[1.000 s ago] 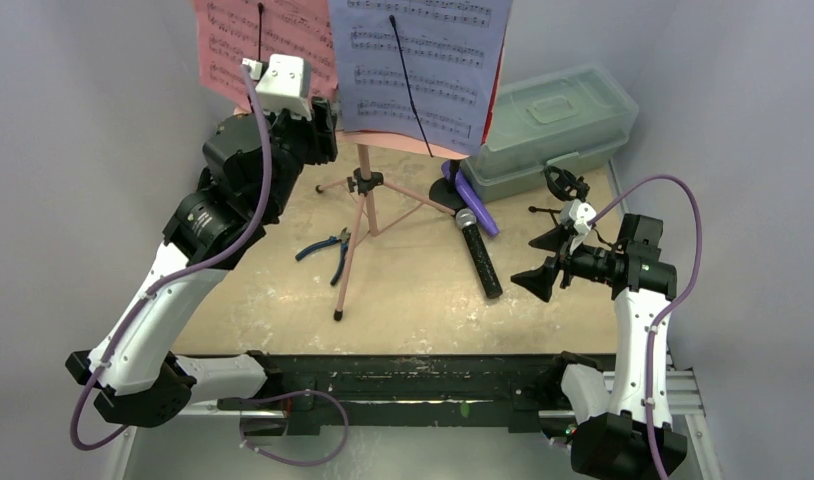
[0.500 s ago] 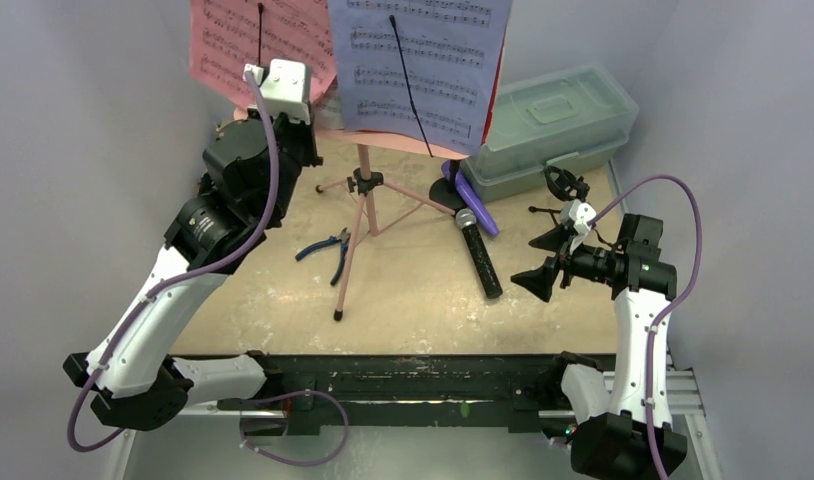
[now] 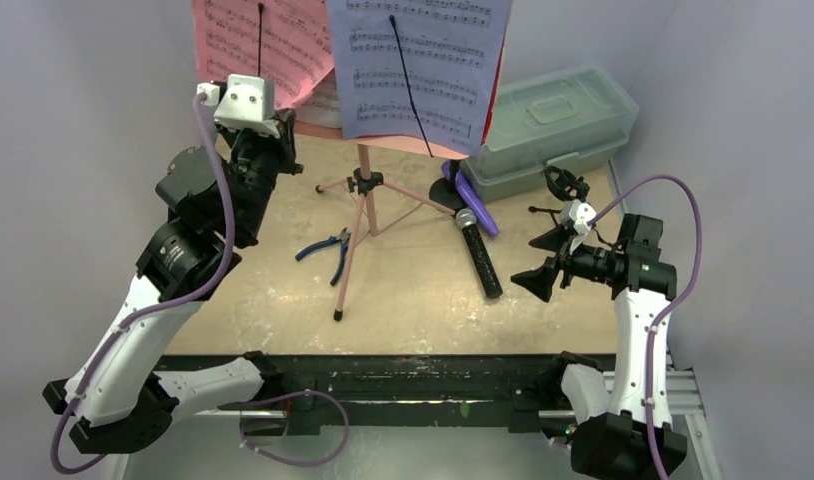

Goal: Pack up the instrument practice props
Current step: Pick up the sheet music from the music stand.

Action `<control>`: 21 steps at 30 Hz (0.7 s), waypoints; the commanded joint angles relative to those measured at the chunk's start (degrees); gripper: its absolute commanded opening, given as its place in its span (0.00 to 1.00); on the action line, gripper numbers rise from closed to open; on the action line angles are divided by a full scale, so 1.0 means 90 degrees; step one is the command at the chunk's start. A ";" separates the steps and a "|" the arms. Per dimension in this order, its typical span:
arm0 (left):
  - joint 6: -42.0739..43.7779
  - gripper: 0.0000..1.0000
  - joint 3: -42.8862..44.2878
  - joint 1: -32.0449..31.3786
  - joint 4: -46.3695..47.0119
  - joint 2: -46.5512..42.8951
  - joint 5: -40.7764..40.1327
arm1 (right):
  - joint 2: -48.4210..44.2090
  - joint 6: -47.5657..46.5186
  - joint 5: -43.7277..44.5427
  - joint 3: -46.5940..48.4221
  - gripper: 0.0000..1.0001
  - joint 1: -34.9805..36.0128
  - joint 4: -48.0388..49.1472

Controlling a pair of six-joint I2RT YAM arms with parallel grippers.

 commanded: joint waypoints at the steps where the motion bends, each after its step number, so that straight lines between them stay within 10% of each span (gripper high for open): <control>1: 0.0115 0.00 -0.0196 -0.0039 0.0513 -0.0252 0.0072 | -0.0029 -0.0092 -0.0093 0.0147 0.99 0.0037 -0.0078; 21: -0.1088 0.00 -0.1374 -0.0033 0.1522 -0.1478 0.0452 | -0.0032 -0.0113 -0.0083 0.0146 0.99 0.0039 -0.0098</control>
